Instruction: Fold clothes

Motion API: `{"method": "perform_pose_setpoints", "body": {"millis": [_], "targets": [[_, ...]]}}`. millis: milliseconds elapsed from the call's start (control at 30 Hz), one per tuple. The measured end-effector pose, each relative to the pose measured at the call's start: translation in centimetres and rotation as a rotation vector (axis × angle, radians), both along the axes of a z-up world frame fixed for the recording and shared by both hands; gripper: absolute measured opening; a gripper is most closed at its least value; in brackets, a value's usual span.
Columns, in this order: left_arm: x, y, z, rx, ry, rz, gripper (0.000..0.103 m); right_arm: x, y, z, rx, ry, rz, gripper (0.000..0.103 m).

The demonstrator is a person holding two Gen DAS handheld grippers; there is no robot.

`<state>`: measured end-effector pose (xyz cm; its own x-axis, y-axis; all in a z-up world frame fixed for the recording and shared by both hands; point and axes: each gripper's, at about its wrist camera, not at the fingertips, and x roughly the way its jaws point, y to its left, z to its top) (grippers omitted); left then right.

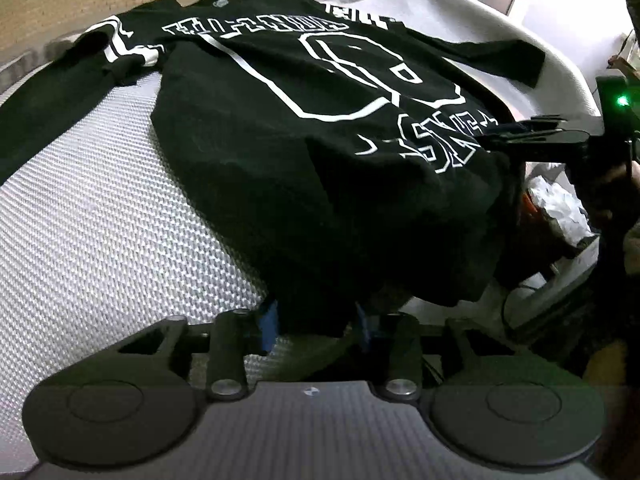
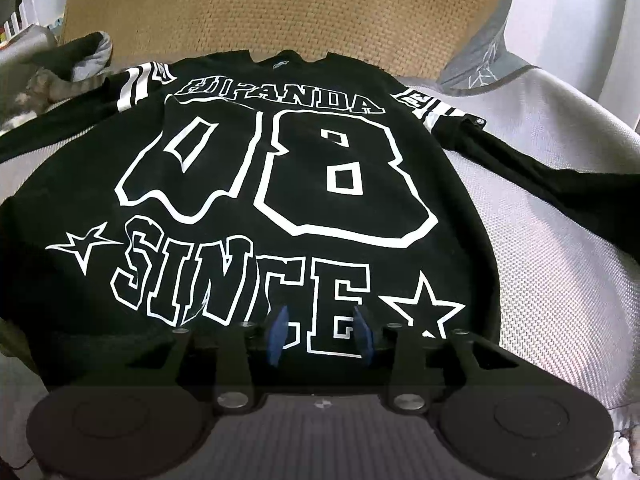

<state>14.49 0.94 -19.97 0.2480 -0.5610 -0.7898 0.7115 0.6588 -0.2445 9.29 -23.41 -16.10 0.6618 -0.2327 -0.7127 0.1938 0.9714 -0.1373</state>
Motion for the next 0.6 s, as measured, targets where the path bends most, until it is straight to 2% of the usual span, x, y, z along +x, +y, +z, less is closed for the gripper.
{"method": "perform_pose_setpoints", "body": {"millis": [67,200,333,600], "targets": [[0.1,0.7,0.4,-0.009,0.047,-0.026,0.028,-0.2,-0.1,-0.1,-0.003,-0.006,-0.001,0.045],[0.7,3.3,1.8,-0.049,0.118,-0.013,0.019,-0.4,-0.4,-0.2,0.000,-0.009,-0.004,0.052],[0.8,4.4,2.4,-0.063,0.208,-0.039,0.018,-0.4,-0.3,-0.1,-0.002,-0.002,-0.004,0.053],[0.2,2.8,0.9,0.019,0.250,-0.120,0.015,-0.4,0.0,-0.2,-0.035,-0.001,0.008,0.053]]}}
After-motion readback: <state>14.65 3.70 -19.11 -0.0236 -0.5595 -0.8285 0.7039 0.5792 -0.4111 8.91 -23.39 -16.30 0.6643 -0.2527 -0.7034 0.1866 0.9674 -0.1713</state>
